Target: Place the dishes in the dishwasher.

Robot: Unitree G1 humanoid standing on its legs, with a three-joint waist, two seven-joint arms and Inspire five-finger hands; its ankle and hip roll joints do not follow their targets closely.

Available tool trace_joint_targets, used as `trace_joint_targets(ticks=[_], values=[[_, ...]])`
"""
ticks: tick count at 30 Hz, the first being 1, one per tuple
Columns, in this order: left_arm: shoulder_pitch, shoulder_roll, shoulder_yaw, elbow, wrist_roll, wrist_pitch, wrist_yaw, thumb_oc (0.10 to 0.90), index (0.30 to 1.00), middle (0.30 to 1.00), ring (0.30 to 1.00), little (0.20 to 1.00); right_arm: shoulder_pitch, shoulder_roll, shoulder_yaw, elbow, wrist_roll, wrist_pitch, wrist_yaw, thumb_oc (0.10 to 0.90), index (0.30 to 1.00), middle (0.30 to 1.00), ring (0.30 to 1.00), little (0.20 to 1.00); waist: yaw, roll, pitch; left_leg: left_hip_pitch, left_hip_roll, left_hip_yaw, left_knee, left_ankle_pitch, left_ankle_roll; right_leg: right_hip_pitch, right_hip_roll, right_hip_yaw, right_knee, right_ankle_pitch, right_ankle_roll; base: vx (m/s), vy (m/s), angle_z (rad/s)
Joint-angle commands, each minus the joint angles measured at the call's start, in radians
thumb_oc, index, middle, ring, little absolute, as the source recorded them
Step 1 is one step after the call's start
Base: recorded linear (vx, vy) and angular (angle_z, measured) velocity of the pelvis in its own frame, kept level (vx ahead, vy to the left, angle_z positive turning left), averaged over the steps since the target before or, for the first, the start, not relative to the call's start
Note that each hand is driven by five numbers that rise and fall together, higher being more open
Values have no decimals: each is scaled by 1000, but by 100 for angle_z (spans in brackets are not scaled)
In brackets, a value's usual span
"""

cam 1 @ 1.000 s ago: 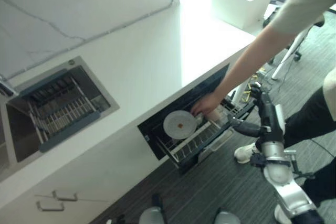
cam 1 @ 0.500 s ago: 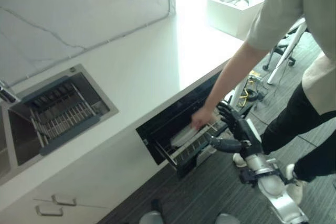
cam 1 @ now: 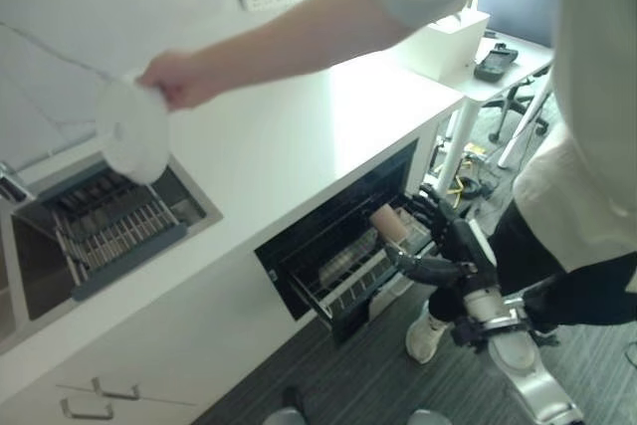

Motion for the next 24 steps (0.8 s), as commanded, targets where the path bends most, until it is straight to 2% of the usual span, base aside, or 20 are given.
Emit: trace_joint_targets(ticks=[1,17,24], values=[[-18,-48,-54,11,12,25,-56,800,900,900,900,900,-108,10,-26,-165,31,-148,-13,800,900,900,900,900,12,-19,33,53,-23,14,151,-251,48,12,11,-78,-17,0,0,0,0,0],[-14,-53,-53,16,-16,1,-59,800,900,900,900,900,-129,3,-3,-164,21,-168,-16,800,900,900,900,900,35,-12,33,50,-32,-7,151,-253,49,32,3,-101,-17,-8,-2,0,0,2],[-5,-56,-45,23,-52,-26,-74,800,900,900,900,900,-131,6,10,-159,4,-207,-26,800,900,900,900,900,49,-3,34,45,-35,-22,151,-248,47,39,-5,-118,-17,-10,-2,-9,4,9]])
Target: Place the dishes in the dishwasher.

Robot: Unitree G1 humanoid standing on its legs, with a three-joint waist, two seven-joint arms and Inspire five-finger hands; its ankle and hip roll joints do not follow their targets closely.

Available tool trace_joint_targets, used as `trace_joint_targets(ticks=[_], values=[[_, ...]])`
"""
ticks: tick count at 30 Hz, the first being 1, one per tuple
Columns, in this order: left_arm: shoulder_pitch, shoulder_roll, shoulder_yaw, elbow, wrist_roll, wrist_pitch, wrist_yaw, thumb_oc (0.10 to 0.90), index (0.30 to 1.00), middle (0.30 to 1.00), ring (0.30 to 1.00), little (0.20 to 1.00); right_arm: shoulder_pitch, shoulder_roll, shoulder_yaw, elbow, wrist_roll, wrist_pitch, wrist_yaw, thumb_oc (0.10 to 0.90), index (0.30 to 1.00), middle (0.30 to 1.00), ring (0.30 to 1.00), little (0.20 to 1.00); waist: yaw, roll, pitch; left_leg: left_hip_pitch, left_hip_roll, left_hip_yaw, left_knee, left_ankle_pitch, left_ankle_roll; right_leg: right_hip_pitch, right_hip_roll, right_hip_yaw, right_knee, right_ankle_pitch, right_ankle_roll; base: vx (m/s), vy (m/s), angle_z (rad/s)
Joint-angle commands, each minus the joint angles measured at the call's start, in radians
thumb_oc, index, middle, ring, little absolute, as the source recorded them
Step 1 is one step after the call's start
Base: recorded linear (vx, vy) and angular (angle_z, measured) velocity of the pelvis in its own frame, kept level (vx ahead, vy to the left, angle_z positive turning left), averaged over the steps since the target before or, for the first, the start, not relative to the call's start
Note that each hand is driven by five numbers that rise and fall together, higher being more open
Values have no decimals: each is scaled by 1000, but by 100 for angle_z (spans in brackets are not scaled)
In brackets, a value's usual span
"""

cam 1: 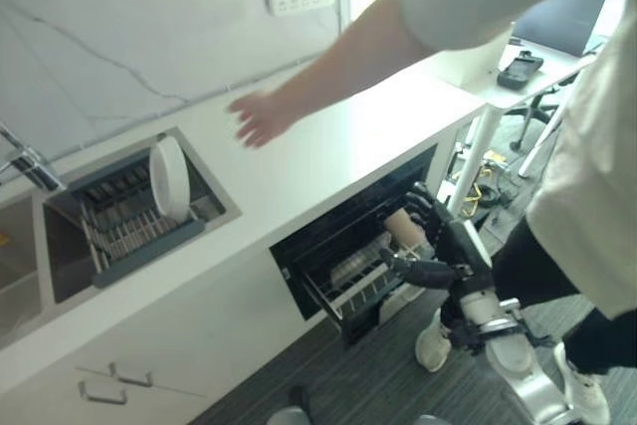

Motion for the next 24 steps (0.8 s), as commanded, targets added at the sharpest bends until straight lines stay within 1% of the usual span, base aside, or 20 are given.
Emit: trace_joint_targets(ticks=[1,6,10,12,13,14,17,21,22,23,24], values=[[-15,-41,-26,7,-45,-15,-57,800,900,900,900,900,-128,16,-36,-162,3,-168,-11,800,900,900,900,900,17,-19,37,46,-19,3,163,-253,44,18,8,-88,-15,4,-5,-27,7,5],[-26,-42,-36,4,-23,-23,-54,800,900,900,900,900,-136,12,-30,-175,32,-166,53,800,900,900,900,900,27,-14,32,41,-31,-12,163,-253,48,25,3,-105,-15,0,-3,-12,-9,14],[-31,-39,-36,6,-21,-21,-50,800,900,900,900,900,-148,17,-16,-174,70,-164,91,800,900,900,900,900,32,-14,29,38,-33,-15,163,-252,47,27,1,-111,-15,-1,-2,12,-11,9],[-26,-40,-34,2,-40,-14,-46,800,900,900,900,900,-168,31,5,-162,118,-149,105,800,900,900,900,900,43,-12,26,37,-31,-17,163,-249,45,33,-1,-120,-15,-3,-3,42,-5,3],[-19,-42,-30,5,-49,-18,-47,800,900,900,900,900,-185,41,19,-158,112,-155,102,800,900,900,900,900,54,-9,26,35,-31,-19,163,-247,44,36,-3,-128,-15,-4,-3,41,3,7],[-18,-42,-29,5,-51,-18,-48,800,900,900,900,900,-188,43,21,-159,111,-155,102,800,900,900,900,900,56,-9,26,34,-31,-20,163,-246,43,37,-4,-129,-15,-4,-3,44,7,9],[-3,-46,-28,10,-51,-20,-57,800,900,900,900,900,-237,69,51,-158,109,-154,55,800,900,900,900,900,89,-2,26,27,-34,-31,163,-241,39,46,-10,-150,-15,-6,-3,53,19,15],[3,-49,-30,18,-44,-24,-67,800,900,900,900,900,-297,93,60,-161,81,-137,17,800,900,900,900,900,119,3,25,17,-34,-40,163,-233,34,55,-14,-175,-15,-10,-6,62,37,29],[8,-51,-32,20,-39,-28,-70,800,900,900,900,900,-316,100,62,-162,69,-128,3,800,900,900,900,900,131,4,25,13,-34,-43,163,-230,33,59,-15,-183,-15,-11,-7,67,64,30],[15,-54,-32,25,-35,-36,-76,800,900,900,900,900,-358,110,62,-153,43,-118,-26,800,900,900,900,900,155,4,27,6,-35,-50,163,-224,31,65,-17,-201,-15,-12,-11,68,69,41],[16,-55,-32,28,-36,-38,-77,800,900,900,900,900,-374,113,63,-150,38,-113,-36,800,900,900,900,900,162,4,28,3,-35,-52,163,-222,30,68,-17,-207,-15,-13,-11,72,73,33]])
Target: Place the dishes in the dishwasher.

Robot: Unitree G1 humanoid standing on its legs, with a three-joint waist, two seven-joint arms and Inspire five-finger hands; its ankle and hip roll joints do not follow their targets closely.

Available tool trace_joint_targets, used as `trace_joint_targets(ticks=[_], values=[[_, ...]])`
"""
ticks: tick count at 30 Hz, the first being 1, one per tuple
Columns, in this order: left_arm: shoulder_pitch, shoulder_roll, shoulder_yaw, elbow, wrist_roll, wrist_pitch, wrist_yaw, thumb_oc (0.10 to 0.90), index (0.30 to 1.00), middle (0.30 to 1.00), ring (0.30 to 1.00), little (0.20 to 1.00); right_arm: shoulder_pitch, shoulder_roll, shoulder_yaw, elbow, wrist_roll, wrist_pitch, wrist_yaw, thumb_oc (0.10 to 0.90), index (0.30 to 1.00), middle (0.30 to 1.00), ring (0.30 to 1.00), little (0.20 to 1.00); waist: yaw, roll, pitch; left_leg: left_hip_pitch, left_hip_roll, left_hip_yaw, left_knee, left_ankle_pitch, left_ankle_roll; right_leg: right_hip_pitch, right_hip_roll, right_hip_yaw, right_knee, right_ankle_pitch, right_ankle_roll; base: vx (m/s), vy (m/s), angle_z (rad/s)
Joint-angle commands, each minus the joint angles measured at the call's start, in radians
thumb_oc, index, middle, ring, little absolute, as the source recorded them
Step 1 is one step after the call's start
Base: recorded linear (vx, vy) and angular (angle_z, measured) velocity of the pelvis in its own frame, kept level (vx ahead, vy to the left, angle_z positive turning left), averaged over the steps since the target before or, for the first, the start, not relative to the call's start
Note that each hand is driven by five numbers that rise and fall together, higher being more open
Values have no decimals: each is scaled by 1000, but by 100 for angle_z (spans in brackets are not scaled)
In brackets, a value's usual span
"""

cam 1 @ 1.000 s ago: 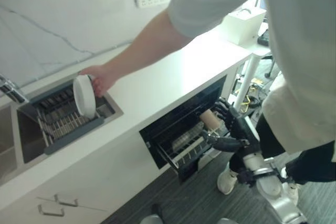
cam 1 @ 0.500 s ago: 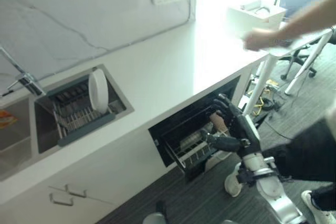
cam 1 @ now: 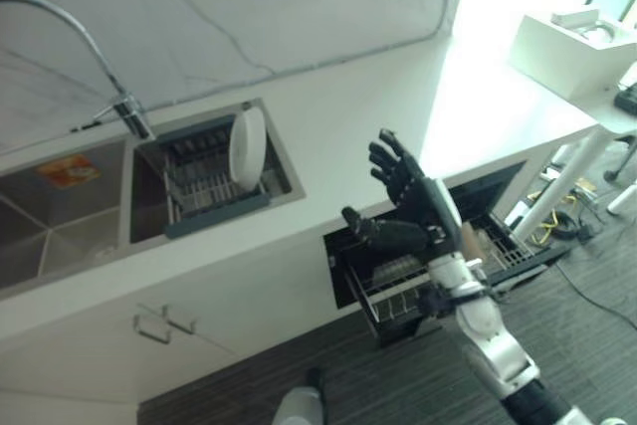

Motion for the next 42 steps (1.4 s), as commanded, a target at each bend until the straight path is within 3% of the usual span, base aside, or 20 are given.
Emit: trace_joint_targets(ticks=[1,10,22,42], values=[[-19,-32,-21,19,2,-19,-18,800,900,900,900,900,-114,-8,-45,-143,-43,-60,-50,800,900,900,900,900,12,2,0,81,18,30,45,-159,8,-21,31,-77,7,9,-34,52,48,30],[-7,-7,-10,20,60,-41,-8,800,900,900,900,900,-253,6,-63,-57,-6,14,-140,800,900,900,900,900,103,-3,10,72,-2,-31,45,-161,-1,23,40,-108,7,-22,-36,91,40,28],[26,37,0,29,122,-36,-33,800,900,900,900,900,-492,23,-135,112,-80,-3,-344,800,900,900,900,900,188,17,15,56,-48,-91,45,-146,16,64,15,-153,7,-17,-20,45,64,21],[48,68,-27,33,132,-42,-58,800,900,900,900,900,-625,18,-188,307,-6,9,-471,800,900,900,900,900,229,25,7,53,-80,-121,45,-145,29,70,-14,-160,7,-6,3,31,31,5]])
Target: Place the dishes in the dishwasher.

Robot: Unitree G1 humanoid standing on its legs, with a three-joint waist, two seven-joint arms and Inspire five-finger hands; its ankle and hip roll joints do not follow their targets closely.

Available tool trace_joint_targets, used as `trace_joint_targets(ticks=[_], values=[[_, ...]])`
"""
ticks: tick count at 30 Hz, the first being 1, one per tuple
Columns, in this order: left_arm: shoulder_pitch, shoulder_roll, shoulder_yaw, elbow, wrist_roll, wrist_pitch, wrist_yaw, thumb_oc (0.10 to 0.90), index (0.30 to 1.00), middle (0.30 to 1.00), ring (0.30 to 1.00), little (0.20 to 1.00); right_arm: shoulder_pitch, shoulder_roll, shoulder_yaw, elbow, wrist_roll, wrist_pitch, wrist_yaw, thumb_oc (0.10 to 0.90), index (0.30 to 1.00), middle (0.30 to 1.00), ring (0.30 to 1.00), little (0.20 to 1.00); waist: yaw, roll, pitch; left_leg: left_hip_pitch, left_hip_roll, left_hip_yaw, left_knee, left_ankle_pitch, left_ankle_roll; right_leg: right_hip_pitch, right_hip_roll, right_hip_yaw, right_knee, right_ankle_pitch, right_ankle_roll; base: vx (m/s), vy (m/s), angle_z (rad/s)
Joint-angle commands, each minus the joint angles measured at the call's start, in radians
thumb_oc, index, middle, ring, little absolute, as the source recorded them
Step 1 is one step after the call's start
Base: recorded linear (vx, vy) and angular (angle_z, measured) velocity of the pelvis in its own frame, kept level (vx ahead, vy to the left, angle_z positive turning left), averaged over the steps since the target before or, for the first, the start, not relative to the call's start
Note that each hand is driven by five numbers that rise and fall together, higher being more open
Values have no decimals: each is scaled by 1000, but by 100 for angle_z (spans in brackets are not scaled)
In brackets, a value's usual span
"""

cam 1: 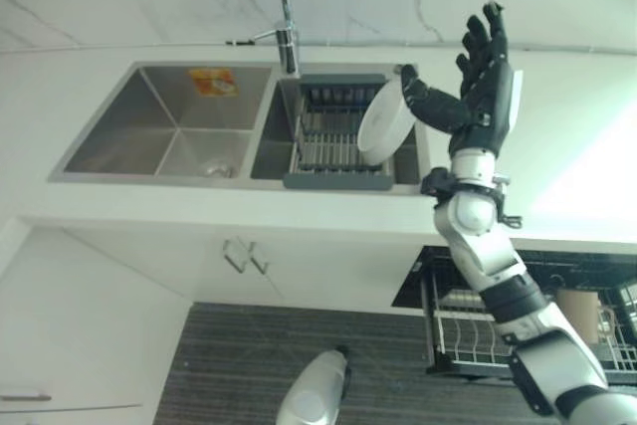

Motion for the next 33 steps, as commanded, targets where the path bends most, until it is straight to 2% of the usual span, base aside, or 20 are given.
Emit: trace_joint_targets(ticks=[1,4,6,8,21,33], values=[[40,55,-68,26,41,2,-14,800,900,900,900,900,-143,-17,-60,-5,22,-89,-9,800,900,900,900,900,18,29,-65,148,45,-5,-151,-46,-19,-95,31,1,54,15,-19,18,29,10],[42,57,-72,27,39,2,-16,800,900,900,900,900,-144,-11,-63,10,66,-85,7,800,900,900,900,900,19,33,-63,146,41,-8,-151,-45,-16,-97,27,1,54,18,-18,20,37,6],[39,59,-80,27,22,8,-19,800,900,900,900,900,-138,19,-66,32,209,-70,59,800,900,900,900,900,19,38,-60,142,37,-10,-151,-43,-15,-102,22,4,54,22,-16,20,61,2],[39,59,-82,27,17,8,-23,800,900,900,900,900,-136,41,-67,47,239,-59,77,800,900,900,900,900,20,41,-58,140,35,-12,-151,-42,-14,-103,17,5,54,24,-14,19,51,1],[38,57,-107,25,-2,22,-20,800,900,900,900,900,-157,73,-75,147,294,-50,106,800,900,900,900,900,38,51,-53,127,18,-32,-151,-35,-8,-102,1,-1,54,37,-9,1,20,4],[29,58,-112,23,-3,22,-24,800,900,900,900,900,-154,82,-81,183,294,-51,77,800,900,900,900,900,37,53,-42,120,12,-31,-151,-33,-4,-116,-8,5,54,51,-2,-3,1,0]])
